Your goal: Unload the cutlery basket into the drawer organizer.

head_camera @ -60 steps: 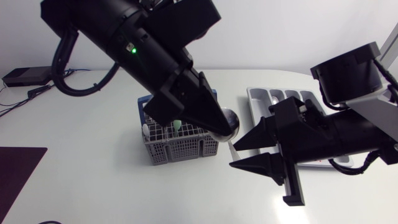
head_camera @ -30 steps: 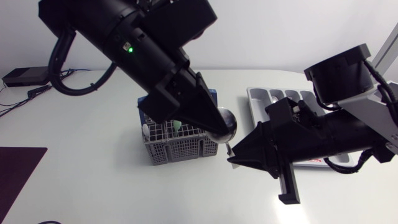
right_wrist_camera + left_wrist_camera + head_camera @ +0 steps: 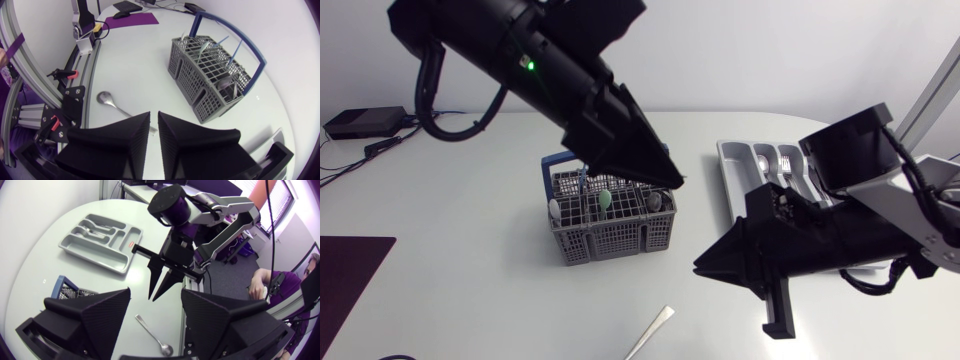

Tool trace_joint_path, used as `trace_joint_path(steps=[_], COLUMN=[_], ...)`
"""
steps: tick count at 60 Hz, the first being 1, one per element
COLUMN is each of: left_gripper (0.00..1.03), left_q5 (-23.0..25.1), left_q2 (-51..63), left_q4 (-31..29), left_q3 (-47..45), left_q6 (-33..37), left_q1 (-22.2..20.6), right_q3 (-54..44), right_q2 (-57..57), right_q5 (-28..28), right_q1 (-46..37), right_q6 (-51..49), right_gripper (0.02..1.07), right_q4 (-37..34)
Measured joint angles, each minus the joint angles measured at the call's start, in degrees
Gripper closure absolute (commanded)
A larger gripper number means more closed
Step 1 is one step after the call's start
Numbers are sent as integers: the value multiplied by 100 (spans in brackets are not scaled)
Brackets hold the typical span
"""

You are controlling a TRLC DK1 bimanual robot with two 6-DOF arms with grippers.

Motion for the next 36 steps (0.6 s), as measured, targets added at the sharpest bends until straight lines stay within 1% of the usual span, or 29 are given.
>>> trace_joint_path(steps=[2, 4, 6, 10, 14, 16, 21, 36], left_gripper=[30, 30, 29, 29, 27, 27, 26, 26], left_q5=[-140, -264, -391, -629, -787, -868, -1008, -1088], left_q2=[-63, -136, -221, -389, -549, -662, -927, -1749], left_q4=[13, 42, 52, 66, 72, 90, 201, 758], left_q3=[-160, -313, -494, -839, -1132, -1300, -1810, -3064], left_q6=[0, 20, 76, 195, 328, 409, 562, 713], left_q1=[0, 0, 2, 42, 136, 229, 494, 1386], right_q3=[-61, -116, -155, -181, -181, -181, -181, -129], right_q2=[17, 28, 42, 59, 98, 125, 332, 1456], right_q5=[48, 94, 136, 282, 459, 531, 708, 1147], right_q1=[4, 9, 20, 111, 332, 442, 807, 1670], right_q6=[-48, -87, -122, -197, -269, -297, -400, -986], right_gripper=[83, 75, 63, 47, 21, 13, 8, 8], right_q4=[0, -2, -2, -2, 0, 0, 0, 186])
